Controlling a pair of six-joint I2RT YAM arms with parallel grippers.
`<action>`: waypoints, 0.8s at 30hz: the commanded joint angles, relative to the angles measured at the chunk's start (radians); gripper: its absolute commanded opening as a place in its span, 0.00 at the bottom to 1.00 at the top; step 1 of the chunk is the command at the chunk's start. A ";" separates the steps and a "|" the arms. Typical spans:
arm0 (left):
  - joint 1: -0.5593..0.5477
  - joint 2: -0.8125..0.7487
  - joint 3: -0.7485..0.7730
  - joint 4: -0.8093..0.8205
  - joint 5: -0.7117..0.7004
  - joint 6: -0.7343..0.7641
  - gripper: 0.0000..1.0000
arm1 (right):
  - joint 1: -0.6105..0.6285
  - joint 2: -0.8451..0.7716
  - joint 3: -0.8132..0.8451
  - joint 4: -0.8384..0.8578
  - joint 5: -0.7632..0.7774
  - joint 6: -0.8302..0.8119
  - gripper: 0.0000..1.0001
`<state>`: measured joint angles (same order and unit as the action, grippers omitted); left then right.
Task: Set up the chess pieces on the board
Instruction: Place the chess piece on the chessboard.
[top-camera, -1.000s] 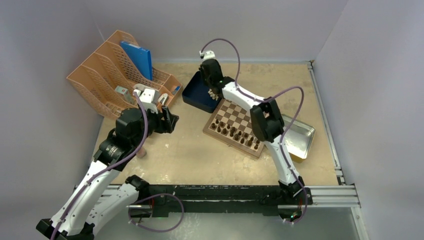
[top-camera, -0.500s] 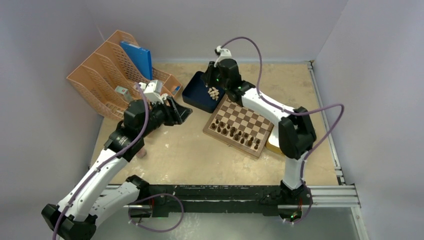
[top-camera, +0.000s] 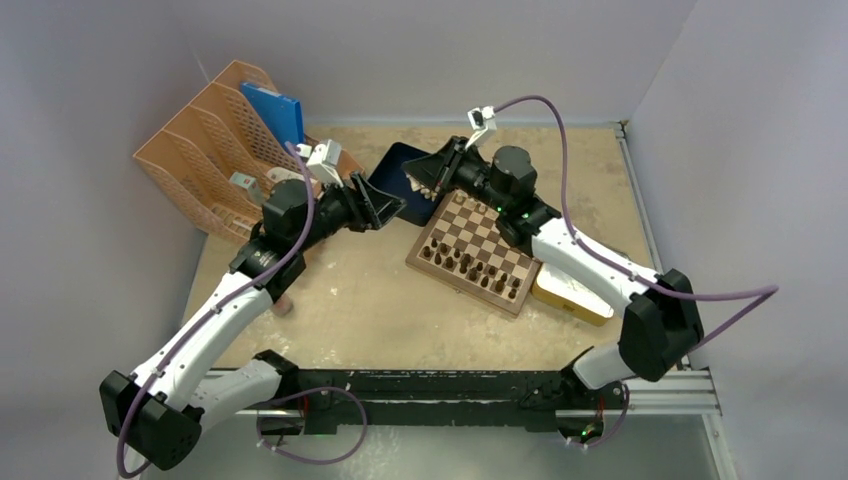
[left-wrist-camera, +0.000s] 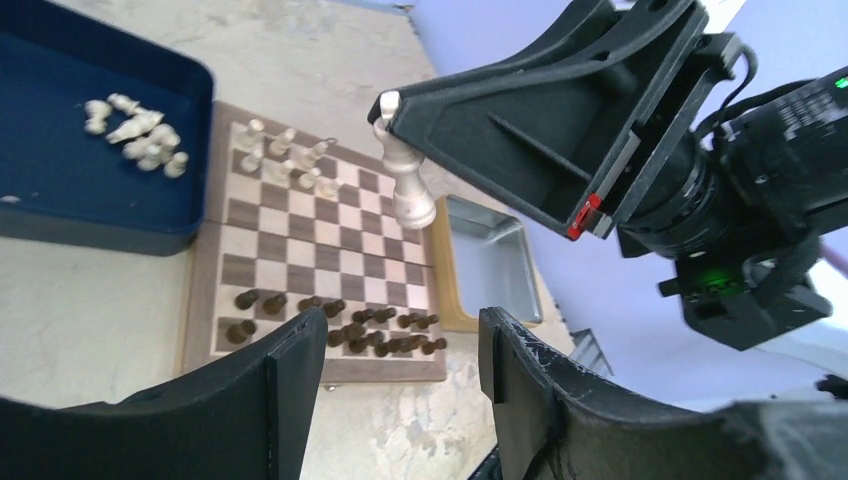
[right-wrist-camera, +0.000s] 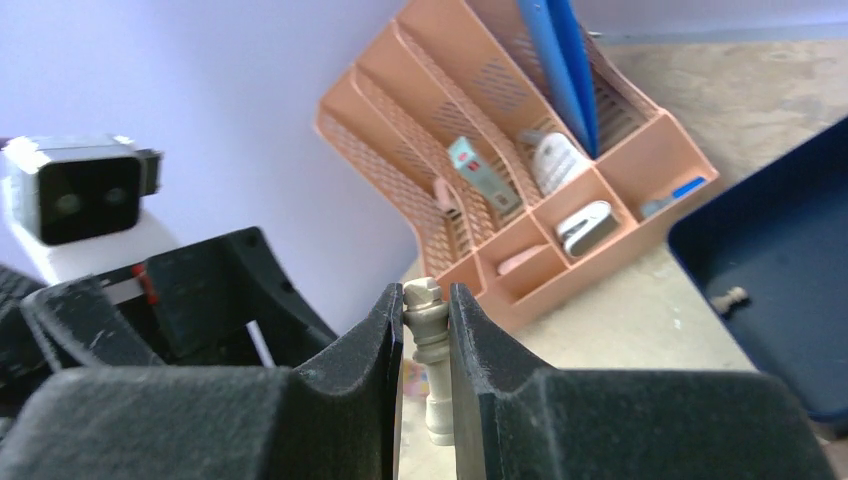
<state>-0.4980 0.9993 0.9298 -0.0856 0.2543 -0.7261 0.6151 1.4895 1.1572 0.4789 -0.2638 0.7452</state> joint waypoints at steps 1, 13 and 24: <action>0.003 -0.007 0.005 0.221 0.118 -0.048 0.56 | 0.000 -0.076 -0.062 0.206 -0.105 0.138 0.15; 0.003 0.065 0.015 0.356 0.197 -0.038 0.51 | 0.000 -0.111 -0.127 0.321 -0.153 0.268 0.15; 0.003 0.132 -0.007 0.413 0.227 -0.045 0.32 | 0.000 -0.113 -0.153 0.362 -0.160 0.300 0.15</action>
<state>-0.4980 1.1236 0.9241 0.2337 0.4397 -0.7673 0.6151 1.4124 1.0077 0.7498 -0.3973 1.0187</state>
